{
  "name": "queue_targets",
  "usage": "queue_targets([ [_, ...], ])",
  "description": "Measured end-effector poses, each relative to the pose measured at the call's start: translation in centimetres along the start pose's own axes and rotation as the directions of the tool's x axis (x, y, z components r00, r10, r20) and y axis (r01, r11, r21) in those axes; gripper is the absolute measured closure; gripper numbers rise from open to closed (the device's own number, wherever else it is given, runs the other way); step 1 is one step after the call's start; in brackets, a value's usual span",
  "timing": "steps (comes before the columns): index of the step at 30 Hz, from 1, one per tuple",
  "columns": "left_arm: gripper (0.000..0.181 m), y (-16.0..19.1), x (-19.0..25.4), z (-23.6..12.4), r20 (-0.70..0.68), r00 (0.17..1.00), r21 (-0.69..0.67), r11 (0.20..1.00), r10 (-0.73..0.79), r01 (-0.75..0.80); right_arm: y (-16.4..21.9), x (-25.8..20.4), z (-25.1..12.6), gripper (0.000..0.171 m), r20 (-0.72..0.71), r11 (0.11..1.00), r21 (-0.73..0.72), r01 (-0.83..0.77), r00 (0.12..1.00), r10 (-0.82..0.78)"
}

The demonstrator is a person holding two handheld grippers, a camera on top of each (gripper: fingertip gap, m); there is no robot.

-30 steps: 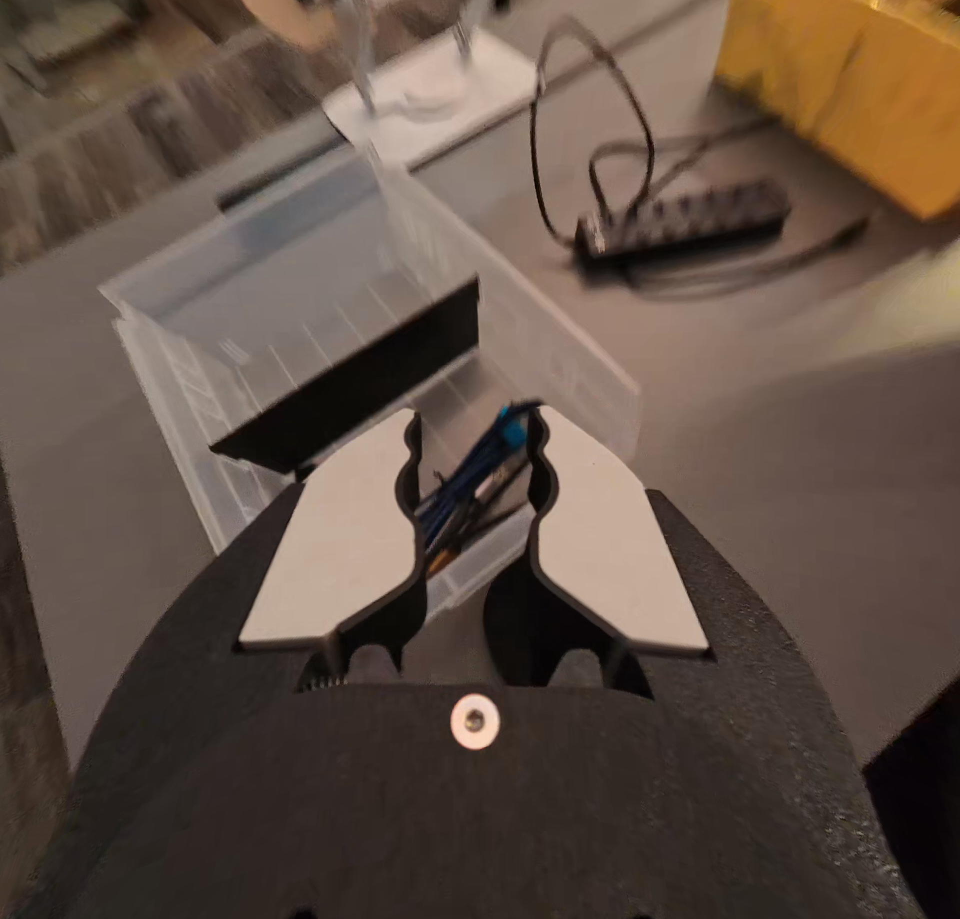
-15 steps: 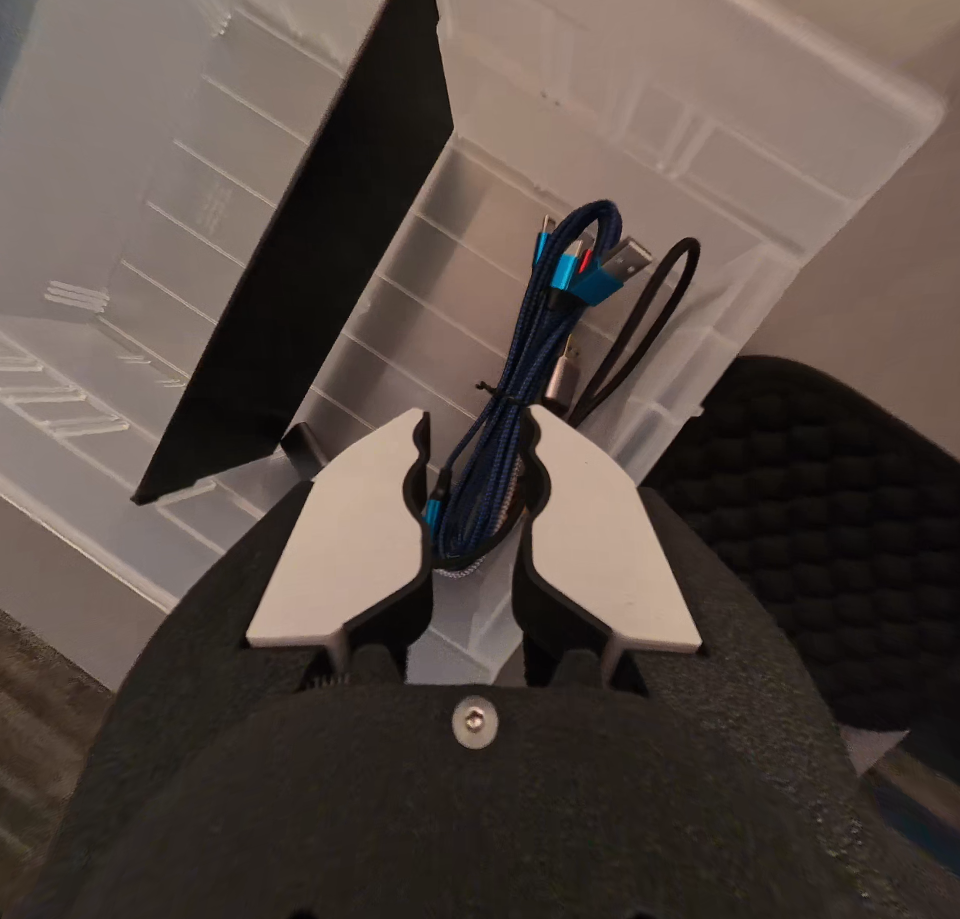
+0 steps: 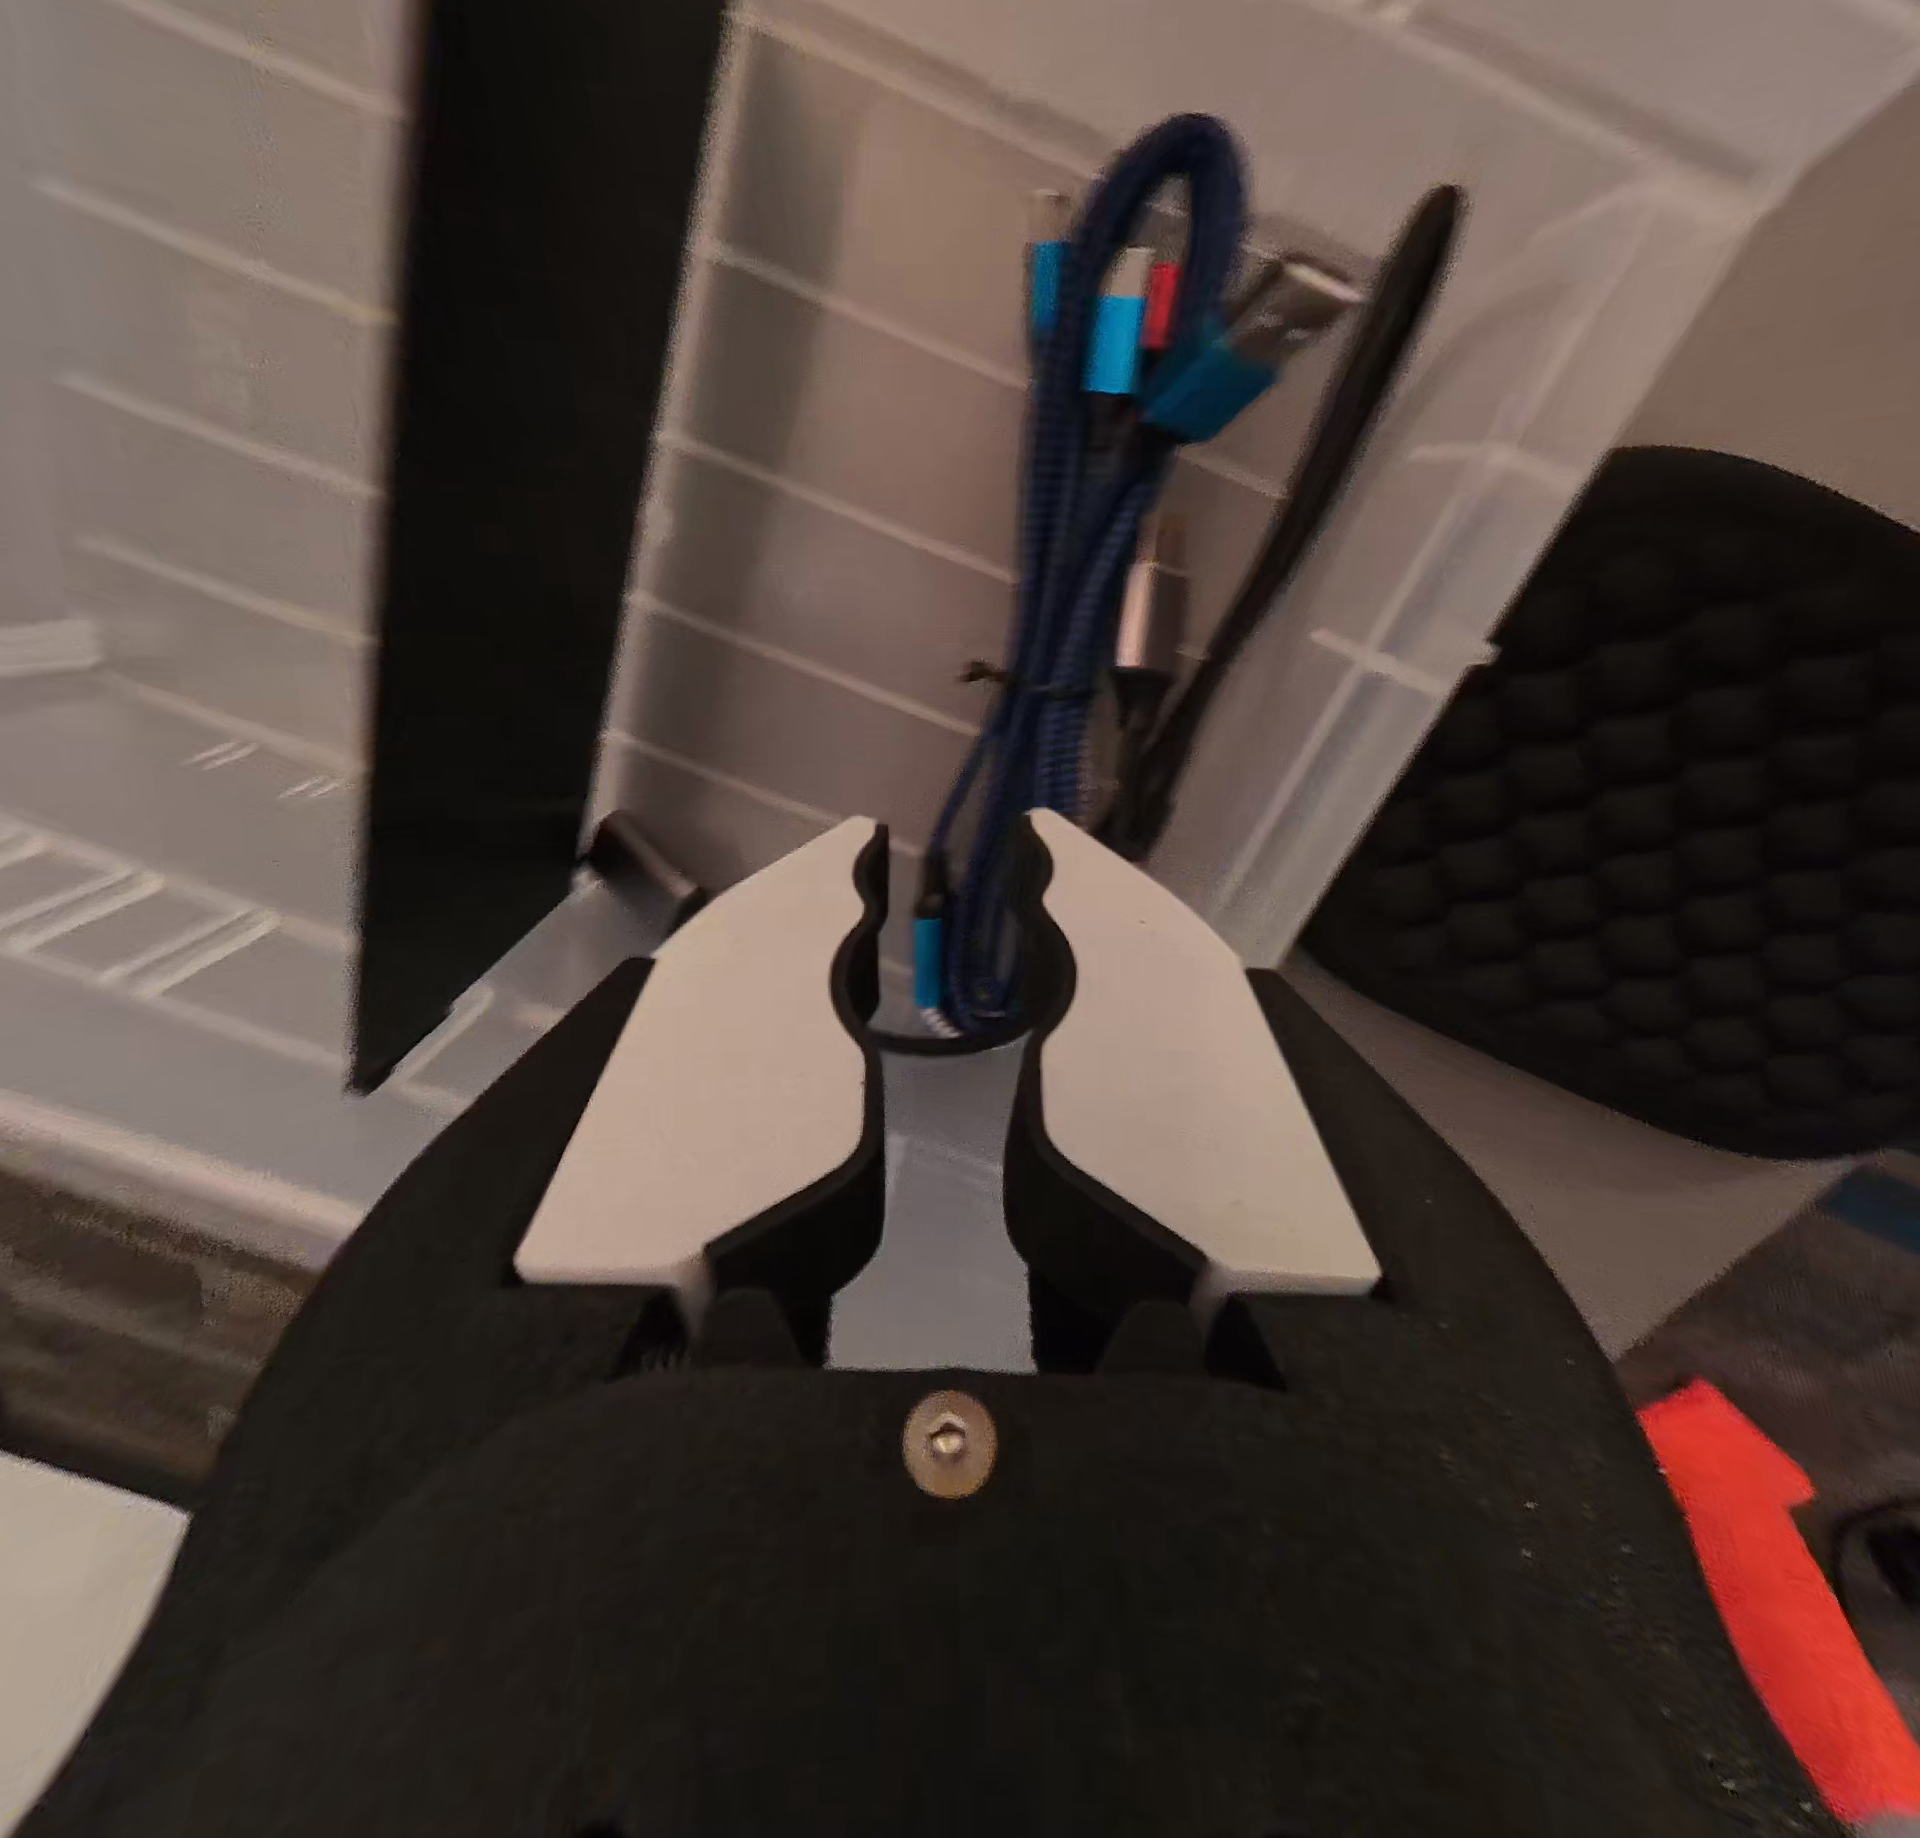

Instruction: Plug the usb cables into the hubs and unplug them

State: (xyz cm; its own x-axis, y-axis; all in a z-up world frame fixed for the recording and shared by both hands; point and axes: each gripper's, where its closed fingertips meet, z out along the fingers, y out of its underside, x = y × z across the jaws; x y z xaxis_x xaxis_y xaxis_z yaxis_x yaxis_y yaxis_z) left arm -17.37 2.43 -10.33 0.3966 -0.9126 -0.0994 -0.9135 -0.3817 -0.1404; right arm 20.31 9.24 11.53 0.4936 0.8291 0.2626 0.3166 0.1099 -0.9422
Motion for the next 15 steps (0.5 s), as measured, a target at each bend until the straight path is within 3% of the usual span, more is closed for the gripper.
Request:
queue_targets([
  [5, 0.159, 0.2, -1.6, -2.3, -0.005, 0.998, 0.069, 0.996, -0.055, 0.055, 0.5, 0.0, 0.4, 0.12, -0.002, 1.0, -0.027, 0.011, 1.0, -0.011],
  [9, 0.153, 2.1, -1.5, -2.4, 0.018, 0.997, -0.051, 0.996, -0.07, 0.071, 0.8, 0.1, 0.5, 0.12, -0.003, 0.999, -0.035, 0.006, 1.0, -0.006],
  [15, 0.152, 3.0, 1.2, -1.2, -0.004, 0.999, -0.137, 0.989, 0.046, -0.046, 1.2, 0.3, 0.9, 0.12, -0.004, 0.999, -0.049, -0.001, 1.0, 0.001],
])
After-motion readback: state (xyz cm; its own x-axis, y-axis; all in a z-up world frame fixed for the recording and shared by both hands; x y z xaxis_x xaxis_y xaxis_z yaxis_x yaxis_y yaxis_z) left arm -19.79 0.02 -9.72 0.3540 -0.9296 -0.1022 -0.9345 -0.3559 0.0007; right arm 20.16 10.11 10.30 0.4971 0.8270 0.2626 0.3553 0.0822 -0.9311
